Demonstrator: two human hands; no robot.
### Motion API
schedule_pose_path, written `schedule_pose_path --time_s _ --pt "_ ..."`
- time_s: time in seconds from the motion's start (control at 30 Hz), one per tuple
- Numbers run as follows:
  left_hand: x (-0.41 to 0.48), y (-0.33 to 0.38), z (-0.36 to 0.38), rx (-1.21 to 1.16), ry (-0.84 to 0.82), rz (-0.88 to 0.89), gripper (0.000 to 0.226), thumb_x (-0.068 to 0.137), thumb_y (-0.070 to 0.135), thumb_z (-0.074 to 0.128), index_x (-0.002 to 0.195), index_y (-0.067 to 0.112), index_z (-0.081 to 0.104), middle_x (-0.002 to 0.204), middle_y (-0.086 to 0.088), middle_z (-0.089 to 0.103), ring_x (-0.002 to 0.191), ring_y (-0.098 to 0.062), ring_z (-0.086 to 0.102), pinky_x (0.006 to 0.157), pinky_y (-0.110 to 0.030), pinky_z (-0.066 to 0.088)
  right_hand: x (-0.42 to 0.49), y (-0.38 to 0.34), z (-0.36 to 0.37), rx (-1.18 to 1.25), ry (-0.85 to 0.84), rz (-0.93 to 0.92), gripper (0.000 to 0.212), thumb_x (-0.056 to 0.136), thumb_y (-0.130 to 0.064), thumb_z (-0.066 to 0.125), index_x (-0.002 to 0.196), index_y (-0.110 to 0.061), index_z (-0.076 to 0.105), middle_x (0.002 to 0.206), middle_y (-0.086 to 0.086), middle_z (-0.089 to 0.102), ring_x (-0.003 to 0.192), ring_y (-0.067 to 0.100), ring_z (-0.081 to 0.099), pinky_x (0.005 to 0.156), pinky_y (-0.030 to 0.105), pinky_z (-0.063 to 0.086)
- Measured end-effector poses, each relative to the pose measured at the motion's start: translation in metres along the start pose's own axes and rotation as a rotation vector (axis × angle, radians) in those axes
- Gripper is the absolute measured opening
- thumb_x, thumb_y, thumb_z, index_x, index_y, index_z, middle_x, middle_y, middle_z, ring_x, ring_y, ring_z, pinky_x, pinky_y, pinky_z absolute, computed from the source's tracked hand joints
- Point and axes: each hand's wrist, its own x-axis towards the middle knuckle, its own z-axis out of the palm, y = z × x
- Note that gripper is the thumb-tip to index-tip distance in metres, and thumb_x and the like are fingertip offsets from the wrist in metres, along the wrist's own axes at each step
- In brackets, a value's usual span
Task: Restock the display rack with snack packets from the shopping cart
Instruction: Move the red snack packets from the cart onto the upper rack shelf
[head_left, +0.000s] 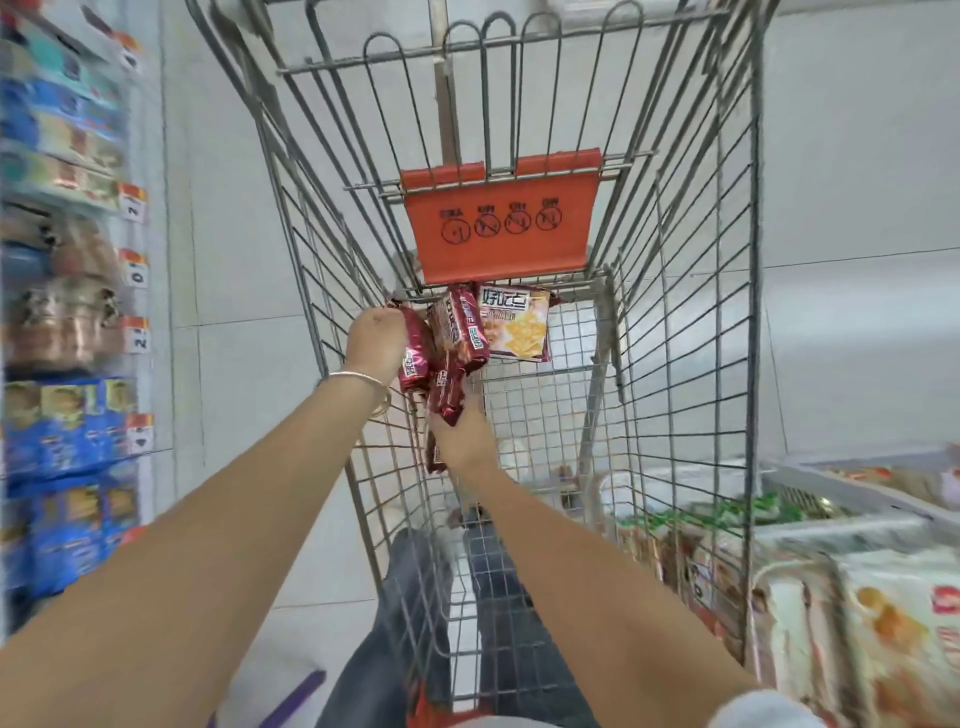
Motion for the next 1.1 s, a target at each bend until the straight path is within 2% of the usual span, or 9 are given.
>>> schedule_pose_path --time_s 0.2,0.33,0.47,0.53,0.63,0.73,0.83,0.97,1.1 --pt "-0.009 0.010 0.003 0.063 -0.161 0.015 0.030 0.097 0.000 0.044 0.071 0.009 0.054 0.068 -0.003 0.051 0.066 -0.022 0.051 0.052 -0.028 0.039 -0.002 0.025 -0.079 0.509 0.106 0.164 0.025 0.102 -0.019 0.044 0.085 -0.011 0.061 0.079 0.004 0.067 0.075 0.018 0.061 0.066 0.023 0.053" --pt "-0.022 0.012 0.009 0.146 -0.161 0.055 0.033 0.093 0.002 0.044 0.062 0.014 0.042 0.063 -0.004 0.038 0.075 -0.022 0.043 0.059 -0.032 0.030 -0.003 0.023 -0.119 0.609 -0.028 0.230 0.023 0.098 -0.020 0.038 0.096 -0.011 0.059 0.091 0.009 0.069 0.089 0.025 0.063 0.100 0.050 0.050" --pt "-0.046 0.016 0.018 0.280 -0.371 0.152 0.009 0.099 0.024 0.057 0.091 0.023 0.061 0.094 0.003 0.056 0.093 -0.018 0.055 0.074 -0.025 0.041 -0.007 0.001 -0.146 0.474 -0.377 0.144 0.021 0.091 -0.023 0.035 0.101 -0.011 0.049 0.091 0.009 0.060 0.085 0.021 0.058 0.079 0.041 0.053" --pt "-0.052 0.015 0.023 0.398 -0.542 0.130 0.033 0.096 0.041 0.062 0.124 0.023 0.059 0.122 0.005 0.056 0.118 -0.017 0.050 0.094 -0.024 0.040 -0.005 -0.014 -0.152 0.393 -0.508 0.142 0.020 0.099 -0.021 0.029 0.106 -0.013 0.045 0.091 0.006 0.057 0.080 0.017 0.055 0.069 0.031 0.050" --pt "-0.051 0.006 0.030 0.483 -0.721 0.015 0.050 0.086 0.055 0.069 0.117 0.016 0.063 0.114 0.001 0.064 0.095 -0.012 0.061 0.086 -0.020 0.050 0.007 -0.030 -0.153 0.267 -0.592 0.132 0.023 0.102 -0.029 0.035 0.110 -0.014 0.049 0.097 0.008 0.059 0.083 0.018 0.057 0.072 0.031 0.050" --pt "-0.042 -0.008 0.029 0.538 -0.754 -0.061 0.118 0.050 0.087 0.072 0.137 0.010 0.053 0.144 -0.013 0.053 0.128 -0.028 0.055 0.108 -0.040 0.047 0.026 -0.033 -0.152 0.177 -0.527 0.151 0.031 0.099 -0.034 0.049 0.122 -0.013 0.056 0.112 0.011 0.068 0.103 0.027 0.064 0.082 0.036 0.050" --pt "-0.037 -0.021 0.036 0.449 -0.666 -0.113 0.105 0.078 0.072 0.066 0.154 0.008 0.032 0.163 -0.011 0.025 0.149 -0.029 0.027 0.122 -0.044 0.023 0.051 -0.035 -0.151 0.239 -0.242 0.157 0.024 0.099 -0.026 0.055 0.118 -0.013 0.056 0.107 0.006 0.068 0.101 0.023 0.064 0.082 0.028 0.050" --pt "-0.024 -0.042 0.040 0.122 -0.470 -0.168 0.097 0.083 0.064 0.068 0.150 0.003 0.035 0.154 -0.014 0.042 0.146 -0.029 0.033 0.119 -0.047 0.025 0.096 -0.031 -0.147 0.154 0.076 0.161 0.010 0.093 -0.009 0.057 0.093 -0.004 0.065 0.090 0.007 0.063 0.084 0.021 0.057 0.083 0.032 0.045" --pt "-0.014 -0.057 0.045 -0.058 -0.227 -0.170 0.063 0.094 0.045 0.065 0.141 0.005 0.050 0.138 -0.014 0.059 0.117 -0.023 0.055 0.101 -0.032 0.039 0.118 -0.030 -0.137 0.002 -0.025 0.257 0.061 0.100 -0.023 0.057 0.150 0.000 0.032 0.149 0.018 0.044 0.135 0.033 0.044 0.108 0.039 0.037"
